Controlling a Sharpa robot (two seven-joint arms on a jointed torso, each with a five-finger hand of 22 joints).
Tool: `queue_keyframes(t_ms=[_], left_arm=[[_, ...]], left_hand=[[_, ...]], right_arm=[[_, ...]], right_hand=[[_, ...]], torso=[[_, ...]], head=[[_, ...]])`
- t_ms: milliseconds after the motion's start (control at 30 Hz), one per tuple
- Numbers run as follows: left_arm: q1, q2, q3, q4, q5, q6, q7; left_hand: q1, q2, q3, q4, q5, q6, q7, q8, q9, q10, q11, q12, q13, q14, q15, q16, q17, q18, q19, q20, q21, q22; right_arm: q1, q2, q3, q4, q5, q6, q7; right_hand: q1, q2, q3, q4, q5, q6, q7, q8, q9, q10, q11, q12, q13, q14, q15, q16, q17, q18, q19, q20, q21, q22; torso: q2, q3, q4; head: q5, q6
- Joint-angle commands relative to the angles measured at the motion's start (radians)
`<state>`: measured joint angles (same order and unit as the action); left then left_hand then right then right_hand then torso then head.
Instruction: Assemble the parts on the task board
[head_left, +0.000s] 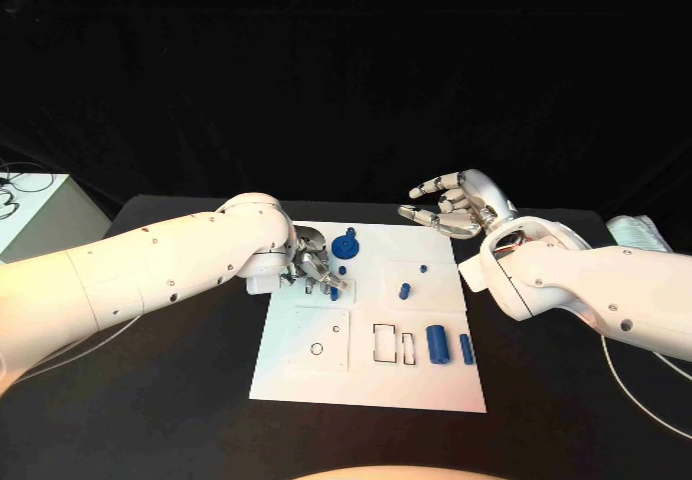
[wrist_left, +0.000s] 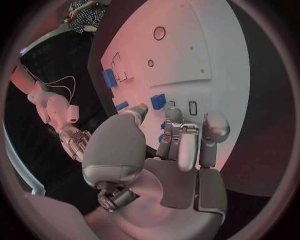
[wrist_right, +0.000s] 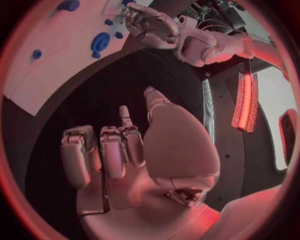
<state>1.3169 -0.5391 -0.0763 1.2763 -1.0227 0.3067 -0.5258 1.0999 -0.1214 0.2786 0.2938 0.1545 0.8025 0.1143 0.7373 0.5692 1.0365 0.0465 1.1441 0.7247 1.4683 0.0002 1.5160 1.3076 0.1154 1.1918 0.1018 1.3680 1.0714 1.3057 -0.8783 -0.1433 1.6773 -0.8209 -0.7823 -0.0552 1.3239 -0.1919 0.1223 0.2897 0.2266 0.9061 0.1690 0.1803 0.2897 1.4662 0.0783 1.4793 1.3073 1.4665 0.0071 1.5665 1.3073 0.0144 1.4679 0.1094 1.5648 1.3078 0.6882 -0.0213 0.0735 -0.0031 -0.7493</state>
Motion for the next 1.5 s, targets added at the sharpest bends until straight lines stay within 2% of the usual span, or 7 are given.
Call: queue_keyframes(t_ms=[33,367,767,1500], left_arm=[[0.002,0.003,0.000,0.000,0.016,0.022,0.000],[0.001,0.006,-0.002,-0.001,0.032,0.019,0.002],[0.000,0.012,-0.006,-0.010,0.045,0.022,0.003],[-0.001,0.020,-0.009,-0.025,0.054,0.036,0.003]], left_hand=[[-0.003,0.004,-0.006,-0.001,0.001,-0.009,0.000,0.005,0.003,-0.009,0.001,-0.001,0.000,0.005,-0.007,-0.001,0.087,-0.009,0.008,0.001,0.005,0.001],[0.016,0.009,-0.002,-0.001,0.003,-0.015,-0.001,0.010,0.017,-0.010,0.000,0.001,0.001,0.006,-0.008,-0.001,0.089,-0.009,0.008,0.001,0.006,0.003],[0.049,0.023,0.011,-0.002,0.004,-0.020,-0.002,0.013,0.034,-0.008,-0.002,0.003,0.004,0.007,-0.009,0.000,0.092,-0.010,0.009,0.000,0.008,0.006],[0.084,0.035,0.030,-0.003,0.005,-0.022,-0.005,0.013,0.048,-0.004,-0.005,0.006,0.009,0.009,-0.011,0.001,0.096,-0.011,0.012,-0.001,0.011,0.011]], right_arm=[[0.000,0.004,0.000,-0.003,-0.016,0.014,-0.003],[0.000,0.010,0.000,-0.009,-0.016,0.020,-0.006],[-0.001,0.011,0.000,-0.010,-0.017,0.023,-0.010],[-0.001,0.013,0.000,-0.011,-0.017,0.030,-0.013]], right_hand=[[-0.008,0.002,-0.006,0.000,0.002,-0.004,-0.004,0.004,0.001,0.018,0.005,-0.005,0.186,0.097,0.002,-0.006,0.238,-0.011,0.096,0.004,-0.006,0.253],[-0.008,0.005,-0.007,0.000,0.002,-0.003,-0.004,0.004,0.002,0.018,0.004,-0.005,0.186,0.097,0.002,-0.006,0.238,-0.010,0.095,0.004,-0.008,0.252],[-0.008,0.007,-0.007,0.000,0.003,-0.003,-0.004,0.004,0.002,0.018,0.004,-0.004,0.187,0.097,0.002,-0.007,0.238,-0.010,0.095,0.004,-0.008,0.252],[-0.007,0.009,-0.008,0.000,0.003,-0.003,-0.005,0.005,0.002,0.019,0.004,-0.004,0.187,0.097,0.002,-0.006,0.238,-0.010,0.095,0.003,-0.008,0.253]], torso=[[0.000,0.0003,0.0018],[0.002,0.0006,-0.0029],[0.001,0.0020,-0.0013],[0.001,0.0015,-0.0006]], head=[[0.001,-0.002],[0.004,-0.003],[0.002,-0.006],[-0.001,-0.011]])
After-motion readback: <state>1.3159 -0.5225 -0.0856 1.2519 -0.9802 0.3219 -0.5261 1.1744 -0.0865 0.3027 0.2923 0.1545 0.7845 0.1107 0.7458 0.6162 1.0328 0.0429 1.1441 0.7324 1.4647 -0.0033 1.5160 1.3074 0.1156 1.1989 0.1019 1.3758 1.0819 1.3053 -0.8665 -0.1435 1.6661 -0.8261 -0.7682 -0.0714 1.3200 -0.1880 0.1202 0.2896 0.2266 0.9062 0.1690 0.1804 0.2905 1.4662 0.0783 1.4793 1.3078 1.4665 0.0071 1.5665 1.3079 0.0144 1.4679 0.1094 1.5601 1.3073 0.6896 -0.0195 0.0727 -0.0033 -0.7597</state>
